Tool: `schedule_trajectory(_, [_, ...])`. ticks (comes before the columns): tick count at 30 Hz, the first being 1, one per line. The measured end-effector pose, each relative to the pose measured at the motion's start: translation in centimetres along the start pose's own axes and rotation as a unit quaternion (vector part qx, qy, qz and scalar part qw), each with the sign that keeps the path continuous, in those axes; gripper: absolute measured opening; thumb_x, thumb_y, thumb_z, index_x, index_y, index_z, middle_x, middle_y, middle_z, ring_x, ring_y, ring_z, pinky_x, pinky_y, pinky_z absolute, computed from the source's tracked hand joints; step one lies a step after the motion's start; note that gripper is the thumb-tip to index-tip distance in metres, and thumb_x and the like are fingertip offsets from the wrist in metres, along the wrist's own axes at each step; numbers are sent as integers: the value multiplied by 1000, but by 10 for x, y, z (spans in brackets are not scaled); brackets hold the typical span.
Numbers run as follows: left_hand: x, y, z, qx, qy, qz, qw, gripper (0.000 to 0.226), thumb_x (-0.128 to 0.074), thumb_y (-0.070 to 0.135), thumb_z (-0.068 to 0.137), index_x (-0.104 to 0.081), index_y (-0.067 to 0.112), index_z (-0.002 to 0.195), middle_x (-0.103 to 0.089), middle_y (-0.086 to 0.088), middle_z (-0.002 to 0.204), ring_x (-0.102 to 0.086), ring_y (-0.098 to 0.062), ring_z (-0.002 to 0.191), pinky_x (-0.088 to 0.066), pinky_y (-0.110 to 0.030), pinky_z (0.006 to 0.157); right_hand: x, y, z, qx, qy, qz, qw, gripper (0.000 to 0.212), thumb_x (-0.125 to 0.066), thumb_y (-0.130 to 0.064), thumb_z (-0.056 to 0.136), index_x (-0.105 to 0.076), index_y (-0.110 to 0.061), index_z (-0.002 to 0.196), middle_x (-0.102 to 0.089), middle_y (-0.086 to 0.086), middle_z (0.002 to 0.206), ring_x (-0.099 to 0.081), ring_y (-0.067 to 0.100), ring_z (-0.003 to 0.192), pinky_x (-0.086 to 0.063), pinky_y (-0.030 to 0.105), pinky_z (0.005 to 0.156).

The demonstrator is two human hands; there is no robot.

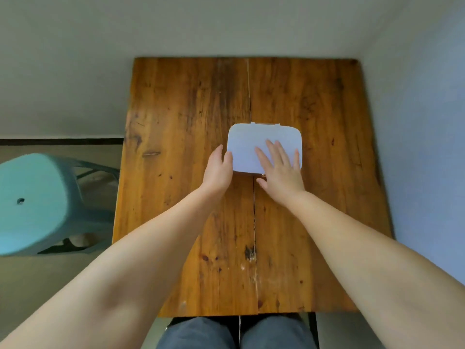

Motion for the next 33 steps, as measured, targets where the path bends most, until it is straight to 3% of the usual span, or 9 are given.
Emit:
schedule_trajectory(6, [-7, -3, 10, 32, 9, -179, 983, 31, -29, 41, 100, -55, 33, 112, -60, 21, 107, -55, 11, 97, -41, -13, 79, 2, 6, 14, 87, -4, -20, 996, 75, -59, -44, 87, -19, -29, 149, -13, 13, 159, -6, 37, 146, 1, 60, 113])
schedule_trajectory(10, [-13, -17, 6, 84, 21, -232, 969, 45, -26, 50, 97, -56, 30, 125, -57, 3, 132, -49, -15, 124, -37, -41, 109, 30, 8, 12, 121, -22, 16, 992, 66, -55, -43, 91, -26, -25, 147, -20, 12, 158, -12, 35, 145, -7, 56, 115])
schedule_trajectory(14, [-13, -18, 9, 53, 32, -208, 976, 34, -42, 30, 98, -53, 25, 129, -60, 1, 129, -54, -14, 119, -44, -44, 105, 98, 28, 21, 149, 87, 147, 974, 46, -65, -31, 86, -57, -12, 127, -63, 10, 127, -57, 31, 119, -46, 45, 96])
schedule_trajectory(17, [-14, -27, 12, 47, 42, -174, 983, 41, -47, 12, 95, -47, 22, 134, -59, -1, 131, -55, -15, 118, -47, -42, 102, 129, 77, 47, 58, 163, 247, 953, 23, -64, -25, 86, -63, -16, 108, -70, 2, 98, -64, 22, 88, -53, 30, 69])
schedule_trajectory(19, [-13, -31, 13, 43, 54, -181, 981, 39, -48, 11, 95, -50, 22, 132, -61, -1, 129, -58, -12, 114, -51, -34, 96, 117, 112, 69, -48, 159, 374, 913, 15, -64, -25, 88, -60, -19, 101, -64, -1, 95, -61, 16, 86, -48, 20, 64])
schedule_trajectory(22, [-13, -34, 14, 39, 53, -193, 979, 38, -48, 11, 95, -52, 22, 131, -61, 3, 127, -59, -7, 110, -53, -24, 89, 72, 137, 93, -169, 126, 506, 836, 28, -58, -17, 91, -54, -14, 118, -62, 4, 115, -60, 19, 105, -54, 24, 79])
schedule_trajectory(27, [-14, -34, 12, 23, 51, -200, 978, 37, -46, 11, 95, -56, 26, 127, -62, 9, 126, -58, -8, 115, -50, -36, 98, 22, 132, 101, -226, 37, 566, 792, 43, -48, -10, 96, -43, -16, 139, -55, 3, 135, -55, 18, 118, -54, 20, 75])
schedule_trajectory(30, [-14, -35, 11, 21, 53, -198, 979, 35, -47, 15, 95, -56, 31, 126, -61, 11, 128, -57, -7, 117, -48, -38, 101, 47, 129, 86, -213, 124, 431, 868, 45, -51, -14, 95, -41, -15, 139, -46, 7, 141, -47, 23, 127, -43, 28, 97])
schedule_trajectory(33, [-13, -37, 10, 20, 63, -197, 978, 34, -48, 16, 96, -56, 31, 125, -62, 12, 125, -56, -8, 117, -47, -40, 101, 84, 65, 74, -10, 194, 327, 925, 28, -52, -14, 92, -60, -12, 120, -60, 9, 123, -55, 22, 113, -44, 26, 93])
Point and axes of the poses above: each hand's wrist, its own z-axis towards the middle knuckle, its own x-axis out of the back of the hand, y = z × x, the point moved 9 cm from there along z, towards the middle knuckle
